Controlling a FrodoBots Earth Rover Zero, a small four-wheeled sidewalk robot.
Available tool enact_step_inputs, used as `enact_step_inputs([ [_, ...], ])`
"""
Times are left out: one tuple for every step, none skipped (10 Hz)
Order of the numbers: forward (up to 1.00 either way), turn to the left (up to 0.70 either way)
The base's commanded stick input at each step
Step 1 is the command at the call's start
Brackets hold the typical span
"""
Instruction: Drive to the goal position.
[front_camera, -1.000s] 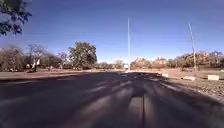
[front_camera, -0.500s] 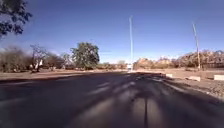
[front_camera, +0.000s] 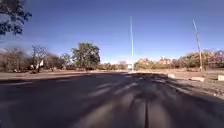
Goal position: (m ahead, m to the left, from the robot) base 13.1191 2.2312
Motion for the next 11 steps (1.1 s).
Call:
enact_step_inputs([
  [0.48,0.0],
  [0.48,0.0],
  [0.49,0.0],
  [0.49,0.0],
  [0.49,0.0],
  [0.49,0.0],
  [0.49,0.0],
  [0.49,0.0],
  [0.49,0.0],
  [0.49,0.0],
  [0.49,0.0],
])
